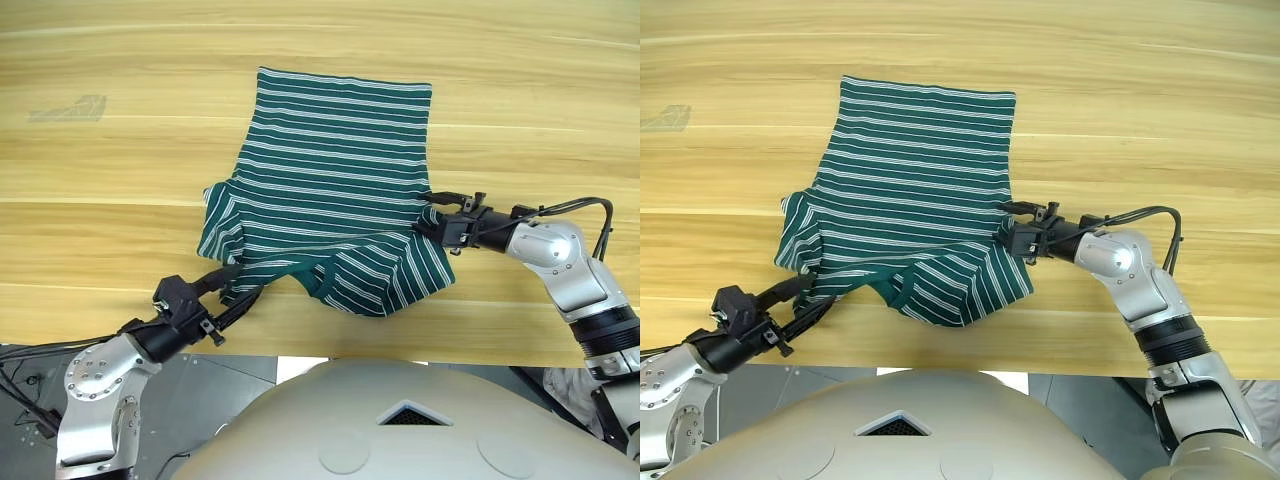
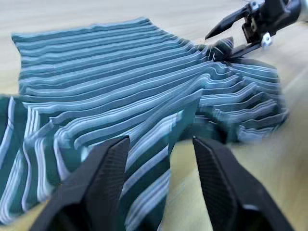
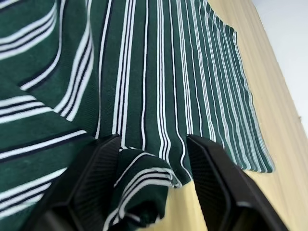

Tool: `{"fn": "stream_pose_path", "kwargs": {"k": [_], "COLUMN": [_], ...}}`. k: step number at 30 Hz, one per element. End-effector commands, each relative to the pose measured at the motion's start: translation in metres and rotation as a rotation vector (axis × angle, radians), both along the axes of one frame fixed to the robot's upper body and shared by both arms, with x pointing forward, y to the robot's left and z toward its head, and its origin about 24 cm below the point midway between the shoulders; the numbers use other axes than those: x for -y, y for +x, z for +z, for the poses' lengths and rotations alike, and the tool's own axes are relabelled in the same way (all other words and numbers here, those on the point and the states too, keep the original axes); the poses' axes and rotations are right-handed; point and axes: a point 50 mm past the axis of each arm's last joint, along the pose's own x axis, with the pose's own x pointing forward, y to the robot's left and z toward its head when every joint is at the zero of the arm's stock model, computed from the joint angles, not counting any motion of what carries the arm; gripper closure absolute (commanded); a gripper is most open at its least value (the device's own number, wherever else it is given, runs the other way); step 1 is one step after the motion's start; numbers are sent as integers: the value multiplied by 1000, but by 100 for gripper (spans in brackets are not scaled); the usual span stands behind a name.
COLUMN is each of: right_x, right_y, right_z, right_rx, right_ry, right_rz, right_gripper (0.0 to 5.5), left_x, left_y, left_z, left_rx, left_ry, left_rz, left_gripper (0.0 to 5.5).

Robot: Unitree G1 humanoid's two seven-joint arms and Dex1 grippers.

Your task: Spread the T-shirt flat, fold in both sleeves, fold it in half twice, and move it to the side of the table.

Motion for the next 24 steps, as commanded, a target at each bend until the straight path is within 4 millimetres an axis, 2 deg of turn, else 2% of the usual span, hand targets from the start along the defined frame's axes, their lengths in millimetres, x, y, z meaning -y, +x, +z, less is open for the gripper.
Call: {"fn": "stream_pose_path", "kwargs": {"k": [1,5,8,11,14,16,18,22,24], "right_x": [5,9,6,1,0,0,1,3,2], "right_y": [-8,-11,-20,-31,-34,-35,-35,-28,-34], "right_z": [-7,-7,-1,13,21,23,23,24,25], "right_rx": [-107,-114,-175,-270,-297,-296,-292,-251,-287], "right_ry": [41,46,113,220,248,247,241,218,222], "right_rz": [-21,-19,13,83,115,120,120,92,121], "right_gripper": [293,293,293,293,293,293,293,293,293], "left_x": [-13,-28,-35,-35,-34,-28,-23,-21,-25], "left_y": [17,10,19,41,55,67,77,85,88], "left_z": [43,53,56,29,1,-7,-11,-23,-26], "left_rx": [174,191,227,215,239,316,370,426,437], "left_ry": [-118,-10,25,256,643,792,847,961,997], "left_rz": [11,-23,23,92,50,5,-16,-81,-92], "left_gripper": [243,162,111,70,20,14,14,14,14]}}
